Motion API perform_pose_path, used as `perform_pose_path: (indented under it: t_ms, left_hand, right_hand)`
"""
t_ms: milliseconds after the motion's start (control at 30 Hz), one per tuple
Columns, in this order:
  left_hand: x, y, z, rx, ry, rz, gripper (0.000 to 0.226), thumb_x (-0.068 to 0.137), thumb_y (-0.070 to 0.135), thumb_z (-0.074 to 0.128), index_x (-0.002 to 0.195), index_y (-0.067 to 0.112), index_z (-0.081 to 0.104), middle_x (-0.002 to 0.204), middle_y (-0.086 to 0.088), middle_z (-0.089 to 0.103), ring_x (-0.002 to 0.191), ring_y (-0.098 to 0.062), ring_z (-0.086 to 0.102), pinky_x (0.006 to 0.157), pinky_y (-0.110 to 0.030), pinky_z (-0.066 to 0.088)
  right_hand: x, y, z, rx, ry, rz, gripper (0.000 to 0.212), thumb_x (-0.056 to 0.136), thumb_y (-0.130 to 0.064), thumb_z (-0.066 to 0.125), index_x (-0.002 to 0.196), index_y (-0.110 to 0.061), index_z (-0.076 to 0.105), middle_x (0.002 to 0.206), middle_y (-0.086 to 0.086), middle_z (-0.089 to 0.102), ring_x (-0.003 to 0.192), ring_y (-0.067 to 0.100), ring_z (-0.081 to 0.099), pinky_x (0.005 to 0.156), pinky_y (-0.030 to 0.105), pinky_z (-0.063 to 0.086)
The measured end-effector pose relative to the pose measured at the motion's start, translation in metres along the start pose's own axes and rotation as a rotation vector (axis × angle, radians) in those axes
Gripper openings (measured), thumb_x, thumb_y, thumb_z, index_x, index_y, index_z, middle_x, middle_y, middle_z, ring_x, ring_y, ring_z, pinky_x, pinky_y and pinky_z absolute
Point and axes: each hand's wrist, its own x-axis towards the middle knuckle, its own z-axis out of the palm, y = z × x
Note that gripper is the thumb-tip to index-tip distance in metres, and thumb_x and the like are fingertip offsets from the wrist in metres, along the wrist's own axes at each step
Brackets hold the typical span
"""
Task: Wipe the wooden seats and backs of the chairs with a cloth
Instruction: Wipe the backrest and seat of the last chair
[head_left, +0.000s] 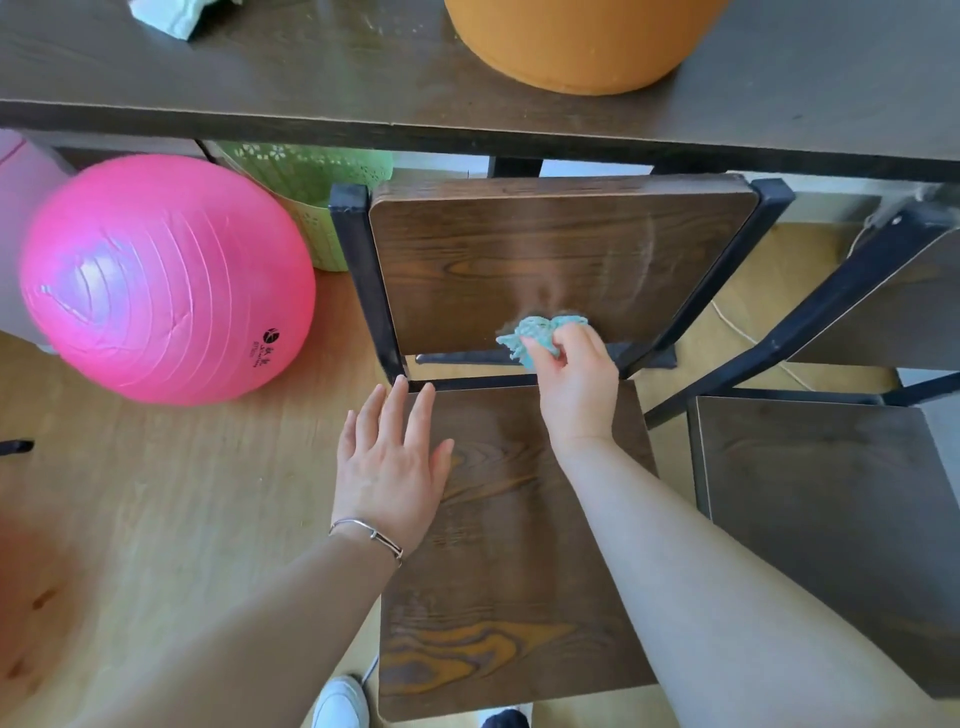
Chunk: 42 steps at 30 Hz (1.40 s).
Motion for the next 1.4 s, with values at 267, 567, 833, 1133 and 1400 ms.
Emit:
perform_pose_path:
  t_ms: [267, 567, 833, 1133, 1400]
  left_hand:
    - [0.013, 0.036, -0.022, 0.008, 0.067, 0.06, 0.06, 0.095, 0.047, 0.035, 0.149, 0.022, 0.031, 0.156, -0.007, 0.031, 0.144, -0.029, 0.024, 0.116, -0.05, 0.024]
    - [0.027, 0.055, -0.021, 0.003, 0.069, 0.076, 0.059, 0.096, 0.046, 0.036, 0.149, 0.022, 0.03, 0.155, -0.008, 0.032, 0.144, -0.03, 0.025, 0.115, -0.05, 0.025]
    - [0.023, 0.055, -0.008, 0.021, 0.024, 0.064, 0.061, 0.096, 0.048, 0.033, 0.151, 0.023, 0.025, 0.158, -0.005, 0.026, 0.145, -0.027, 0.018, 0.117, -0.049, 0.021]
    - [0.029, 0.087, -0.026, 0.026, 0.032, 0.099, 0.066, 0.093, 0.053, 0.014, 0.151, 0.024, 0.025, 0.158, -0.006, 0.027, 0.146, -0.028, 0.02, 0.117, -0.049, 0.023]
    - [0.025, 0.082, -0.01, 0.008, 0.001, 0.084, 0.06, 0.097, 0.049, 0.03, 0.15, 0.023, 0.028, 0.157, -0.005, 0.027, 0.146, -0.027, 0.019, 0.116, -0.05, 0.024]
  right_hand:
    - [0.073, -0.048, -0.094, -0.018, 0.205, -0.18, 0.031, 0.091, -0.043, 0.065, 0.098, -0.013, 0.062, 0.104, 0.002, 0.066, 0.097, 0.011, 0.065, 0.067, 0.016, 0.054]
    - [0.038, 0.013, -0.055, 0.055, 0.115, 0.039, 0.031, 0.089, -0.041, 0.067, 0.081, -0.013, 0.057, 0.088, -0.002, 0.065, 0.085, 0.009, 0.065, 0.058, 0.014, 0.05]
    - [0.031, 0.031, -0.049, -0.02, 0.024, 0.025, 0.031, 0.091, -0.042, 0.066, 0.082, -0.014, 0.055, 0.089, -0.003, 0.06, 0.08, 0.014, 0.062, 0.059, 0.025, 0.055]
    - [0.096, -0.007, -0.131, -0.05, 0.226, -0.18, 0.029, 0.091, -0.042, 0.065, 0.088, -0.014, 0.059, 0.094, -0.001, 0.064, 0.087, 0.006, 0.06, 0.061, 0.007, 0.041]
    - [0.04, 0.069, -0.065, -0.058, 0.017, 0.132, 0.031, 0.089, -0.042, 0.066, 0.075, -0.018, 0.053, 0.085, -0.004, 0.061, 0.077, 0.011, 0.06, 0.061, 0.034, 0.057]
